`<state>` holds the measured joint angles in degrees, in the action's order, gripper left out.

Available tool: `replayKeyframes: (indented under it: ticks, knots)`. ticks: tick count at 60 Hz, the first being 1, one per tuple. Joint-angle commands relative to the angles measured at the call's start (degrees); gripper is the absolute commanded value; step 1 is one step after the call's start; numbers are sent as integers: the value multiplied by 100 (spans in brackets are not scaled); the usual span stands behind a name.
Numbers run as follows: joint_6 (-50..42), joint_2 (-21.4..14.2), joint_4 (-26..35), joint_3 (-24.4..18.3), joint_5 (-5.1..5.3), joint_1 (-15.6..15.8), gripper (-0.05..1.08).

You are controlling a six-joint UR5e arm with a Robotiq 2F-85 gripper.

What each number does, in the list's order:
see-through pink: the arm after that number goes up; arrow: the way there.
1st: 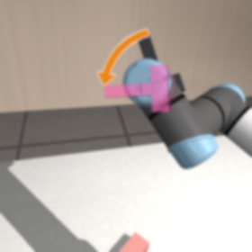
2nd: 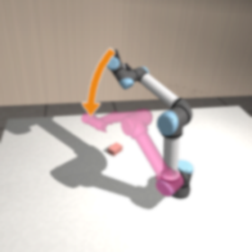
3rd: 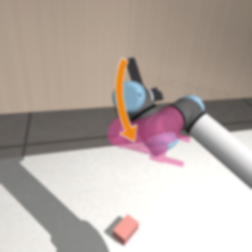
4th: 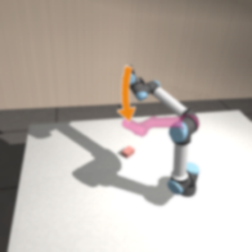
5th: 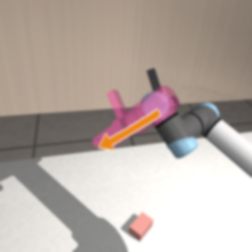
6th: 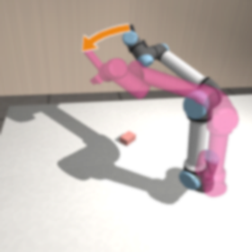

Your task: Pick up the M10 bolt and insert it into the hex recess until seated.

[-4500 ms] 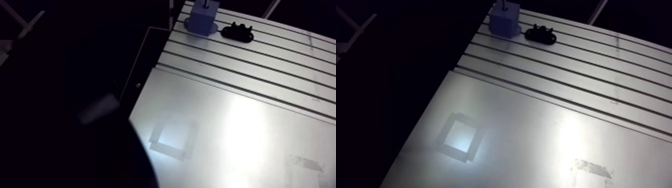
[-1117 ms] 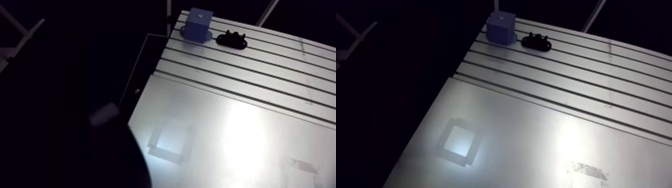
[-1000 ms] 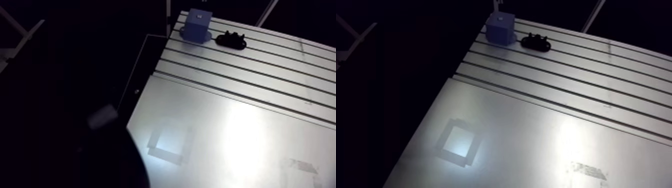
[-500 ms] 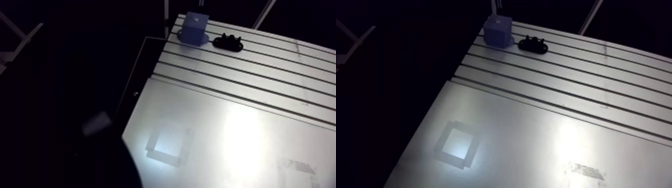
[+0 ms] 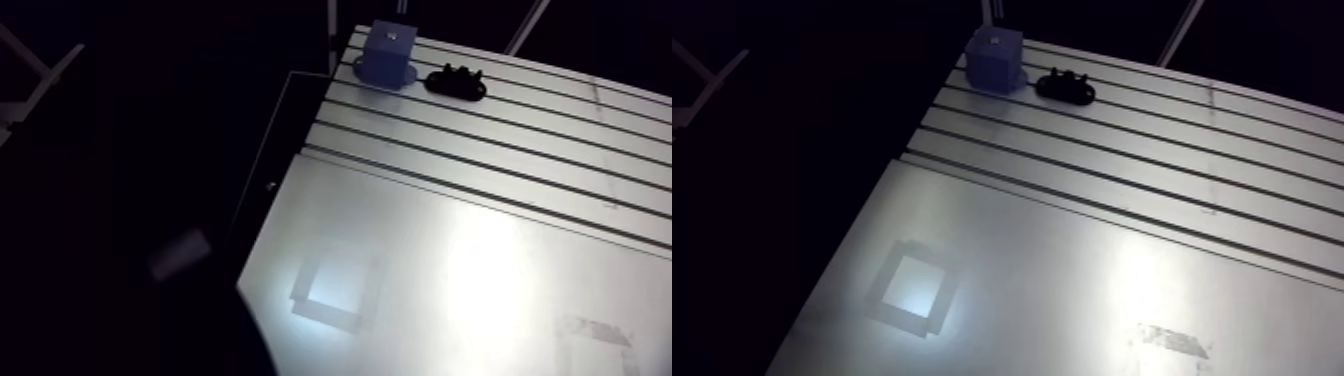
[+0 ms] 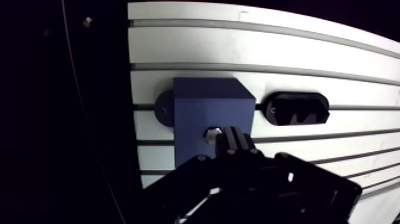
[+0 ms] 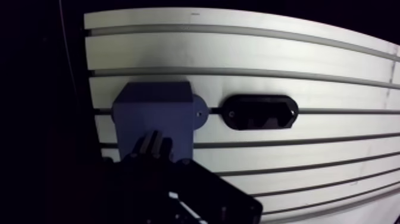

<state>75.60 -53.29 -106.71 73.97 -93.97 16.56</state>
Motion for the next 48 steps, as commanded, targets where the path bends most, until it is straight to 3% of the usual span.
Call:
replayKeyframes:
  ticks: [1, 48]
  knots:
    - [29, 17, -3, 43, 15, -3, 107]
    - [178, 44, -56, 131, 24, 32, 107]
